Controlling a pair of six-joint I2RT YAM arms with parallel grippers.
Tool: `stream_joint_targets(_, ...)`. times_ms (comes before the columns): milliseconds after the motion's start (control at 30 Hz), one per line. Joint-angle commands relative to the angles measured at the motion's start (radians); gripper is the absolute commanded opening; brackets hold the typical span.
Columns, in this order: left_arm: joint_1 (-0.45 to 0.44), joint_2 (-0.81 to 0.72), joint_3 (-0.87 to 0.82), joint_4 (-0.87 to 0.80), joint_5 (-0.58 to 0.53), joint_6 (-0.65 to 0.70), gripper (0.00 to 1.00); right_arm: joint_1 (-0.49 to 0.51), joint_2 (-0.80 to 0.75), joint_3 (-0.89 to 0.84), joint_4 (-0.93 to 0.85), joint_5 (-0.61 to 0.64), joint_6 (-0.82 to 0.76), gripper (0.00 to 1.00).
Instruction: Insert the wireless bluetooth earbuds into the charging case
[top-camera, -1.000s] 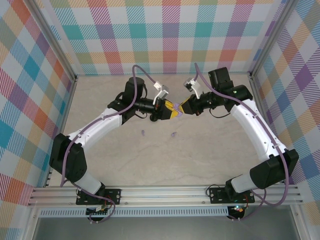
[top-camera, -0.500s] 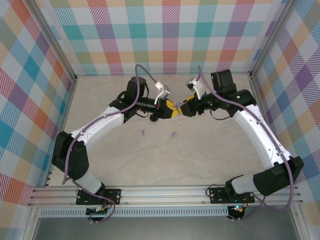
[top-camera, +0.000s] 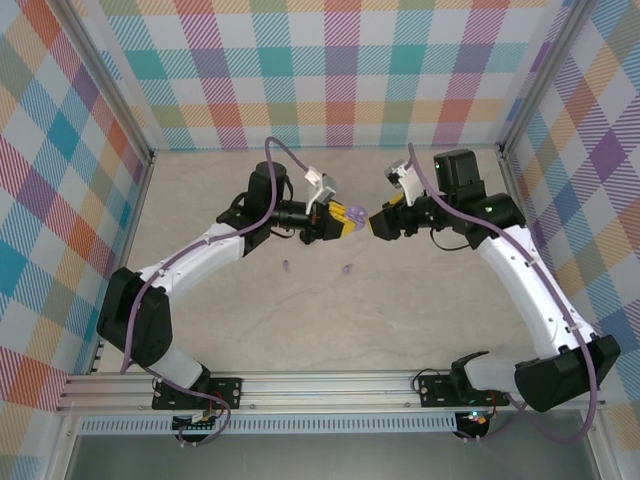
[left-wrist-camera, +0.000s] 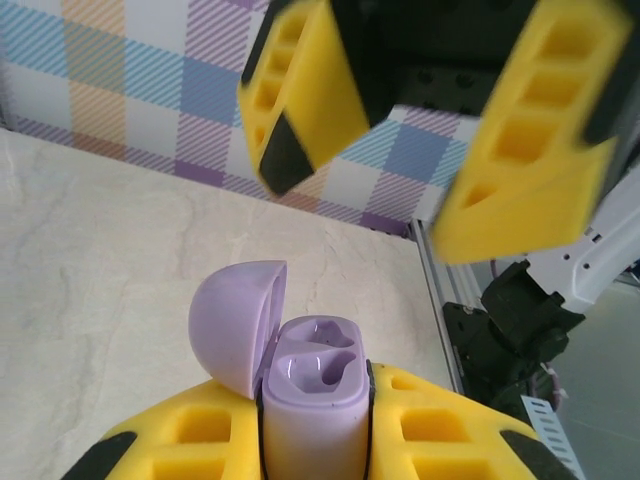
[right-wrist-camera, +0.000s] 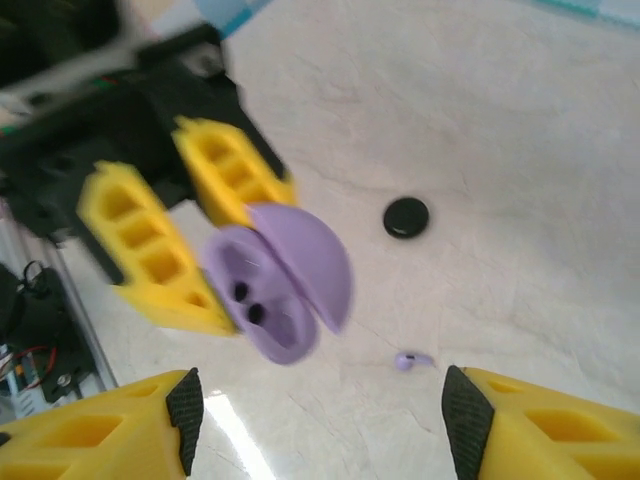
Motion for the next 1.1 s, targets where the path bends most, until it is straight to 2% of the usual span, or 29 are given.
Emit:
stream_joint_targets(0,0.022,-0.04,-0.054,0.167,-0.015,-0.069,0.06,-0.014,0.007,-0.058,0.023,0.146,0.114,0.67)
stream_joint_targets(167,0.044,-0.048,-0.139,0.325,-0.008,-0.158,0.06,-0.023,0.065,-0.102,-0.003,0.225,0.21,0.67)
stream_joint_targets(267,0.062,-0.054,-0.207,0.469,-0.022,-0.235,0.06,-0.023,0.133,-0.118,-0.027,0.191,0.253,0.66)
stream_joint_targets(400,0.075,-0.042,-0.254,0.591,-0.016,-0.313,0.06,-0.021,0.198,-0.192,0.038,0.138,0.32,0.64)
stream_joint_targets(500,0.076,-0.042,-0.262,0.59,-0.008,-0.315,0.06,-0.01,0.258,-0.216,0.069,0.12,0.365,0.61)
stream_joint_targets(667,0.076,-0.075,-0.271,0.542,-0.016,-0.276,0.06,0.064,0.38,-0.192,0.116,0.115,0.427,0.59)
stream_joint_targets(933,0.076,-0.151,-0.278,0.425,-0.021,-0.199,0.06,0.143,0.568,-0.077,0.131,0.152,0.473,0.52)
stream_joint_targets(1067,0.077,-0.184,-0.277,0.377,-0.019,-0.172,0.06,0.148,0.618,-0.019,0.108,0.201,0.448,0.42)
